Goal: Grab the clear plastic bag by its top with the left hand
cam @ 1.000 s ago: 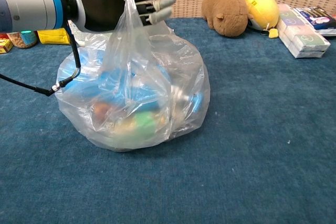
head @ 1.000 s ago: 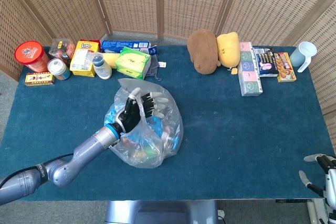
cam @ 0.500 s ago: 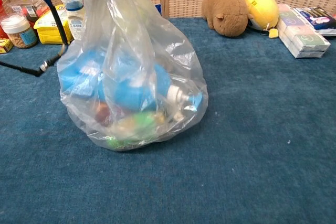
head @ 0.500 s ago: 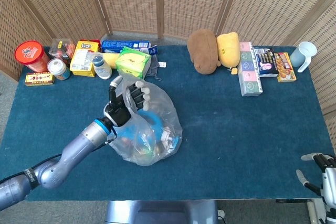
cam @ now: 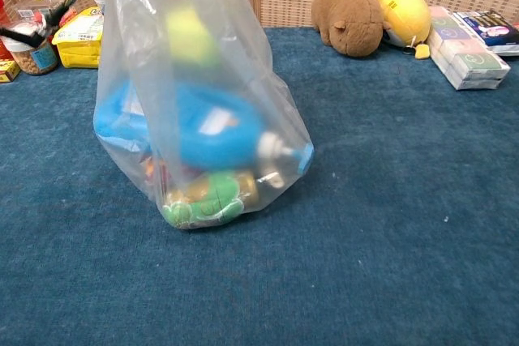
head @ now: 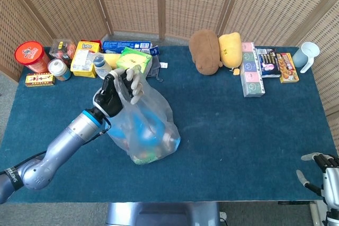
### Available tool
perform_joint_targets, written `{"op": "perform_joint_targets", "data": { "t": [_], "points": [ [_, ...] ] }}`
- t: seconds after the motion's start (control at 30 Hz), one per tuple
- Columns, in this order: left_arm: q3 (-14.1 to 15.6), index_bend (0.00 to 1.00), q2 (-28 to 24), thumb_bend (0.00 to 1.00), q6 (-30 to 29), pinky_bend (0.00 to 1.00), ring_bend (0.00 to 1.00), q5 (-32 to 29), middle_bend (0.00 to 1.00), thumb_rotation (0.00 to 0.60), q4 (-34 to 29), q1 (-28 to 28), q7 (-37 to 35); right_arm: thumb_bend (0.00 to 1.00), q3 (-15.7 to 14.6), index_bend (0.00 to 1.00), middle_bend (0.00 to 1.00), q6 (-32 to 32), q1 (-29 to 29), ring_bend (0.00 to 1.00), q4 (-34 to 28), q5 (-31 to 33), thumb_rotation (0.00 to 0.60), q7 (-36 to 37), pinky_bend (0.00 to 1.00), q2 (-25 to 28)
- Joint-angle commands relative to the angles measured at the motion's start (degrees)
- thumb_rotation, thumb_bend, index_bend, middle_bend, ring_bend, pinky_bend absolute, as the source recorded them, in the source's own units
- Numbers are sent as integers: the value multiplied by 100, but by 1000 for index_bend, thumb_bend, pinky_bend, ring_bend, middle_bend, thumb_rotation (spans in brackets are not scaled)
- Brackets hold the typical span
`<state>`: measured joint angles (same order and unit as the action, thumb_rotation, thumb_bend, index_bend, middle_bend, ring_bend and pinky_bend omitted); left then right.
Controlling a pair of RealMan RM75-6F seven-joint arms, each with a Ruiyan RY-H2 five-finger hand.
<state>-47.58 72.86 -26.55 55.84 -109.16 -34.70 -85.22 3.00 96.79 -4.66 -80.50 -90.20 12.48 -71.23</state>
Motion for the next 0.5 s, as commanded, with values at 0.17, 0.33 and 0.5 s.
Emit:
{"op": "perform_joint_targets", "data": {
  "t": [0.17,0.33,0.5],
  "points": [
    [-341,653,-495,707,-199,760,697,-1012,693,254,-294,-588,590,286,4,442,454,42,-28,404,41,12,591,61,271,-11],
    [-491,653,-737,730,-220,761,698,-1478,693,301,-431,-907,861,286,-10,442,455,43,-38,404,46,2,592,58,271,1],
    [-569,653,-898,728,-224,761,697,-1915,693,299,-494,-1178,1040,287,-6,442,455,80,-72,404,18,22,591,51,271,30]
  ]
}}
